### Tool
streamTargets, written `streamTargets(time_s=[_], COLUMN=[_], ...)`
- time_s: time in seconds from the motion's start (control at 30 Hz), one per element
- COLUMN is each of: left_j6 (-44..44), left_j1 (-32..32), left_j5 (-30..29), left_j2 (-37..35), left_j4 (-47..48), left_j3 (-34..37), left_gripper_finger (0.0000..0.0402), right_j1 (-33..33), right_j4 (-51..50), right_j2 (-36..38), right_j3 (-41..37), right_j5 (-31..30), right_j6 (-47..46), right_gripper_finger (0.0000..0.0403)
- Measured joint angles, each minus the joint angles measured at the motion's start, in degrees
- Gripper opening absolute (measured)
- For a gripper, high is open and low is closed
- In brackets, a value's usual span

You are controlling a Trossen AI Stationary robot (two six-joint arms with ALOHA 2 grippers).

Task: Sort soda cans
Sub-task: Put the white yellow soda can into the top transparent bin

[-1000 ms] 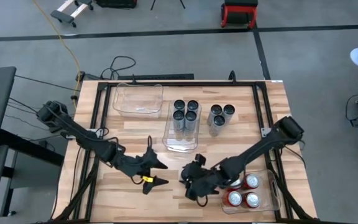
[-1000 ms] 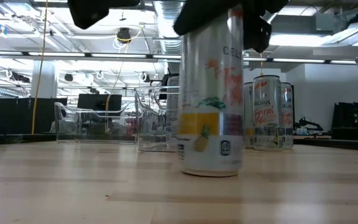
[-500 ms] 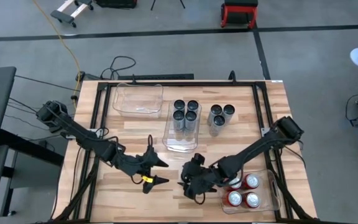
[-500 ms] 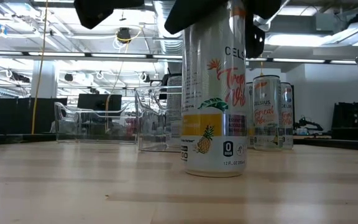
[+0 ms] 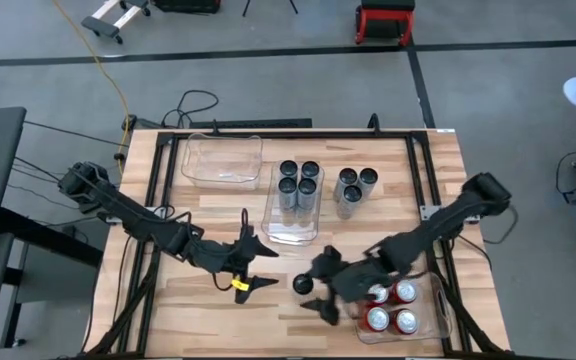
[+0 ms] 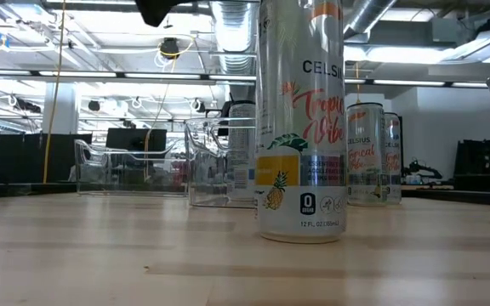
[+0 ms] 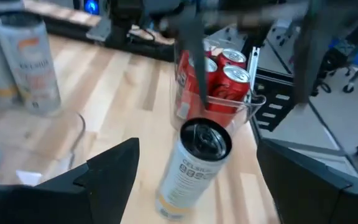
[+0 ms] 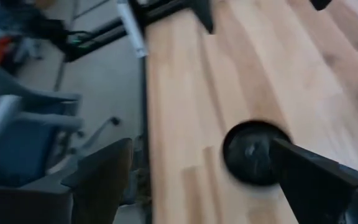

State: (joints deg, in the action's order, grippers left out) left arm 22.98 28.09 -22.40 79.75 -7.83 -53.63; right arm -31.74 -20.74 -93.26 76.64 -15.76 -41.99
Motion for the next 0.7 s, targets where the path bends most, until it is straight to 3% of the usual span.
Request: streamTargets(time_s=[0.23,0.37,0.5,0.7], left_j6=[-8.3,-8.8,-8.8,-8.9], left_j1=[-1.8,-3.2,-3.4,-3.5], left_j5=[1.1,5.6,6.1,7.7], left_j2=[1.7,6.7,10.9,17.4], left_j4=[-7.3,-13.5,-17.1,-25.1], left_j3=[0.0,0.0,0.0,0.0], left_gripper_finger=[0.0342,0.0354,0.0359,0.0360], right_j1=[-4.7,-7.0,-9.2,-10.9], right_j4=[-5.0,-6.5,-8.0,-10.5], right_j2=[11.1,15.8,18.3,18.4], right_j3=[0.0,0.0,0.0,0.0], right_j5=[0.5,-4.4,-11.1,-14.1], right_j6=[-4.1,-5.0,-6.4,-8.5], right_gripper_finger=[0.0394,0.0390,0.0389,0.0389])
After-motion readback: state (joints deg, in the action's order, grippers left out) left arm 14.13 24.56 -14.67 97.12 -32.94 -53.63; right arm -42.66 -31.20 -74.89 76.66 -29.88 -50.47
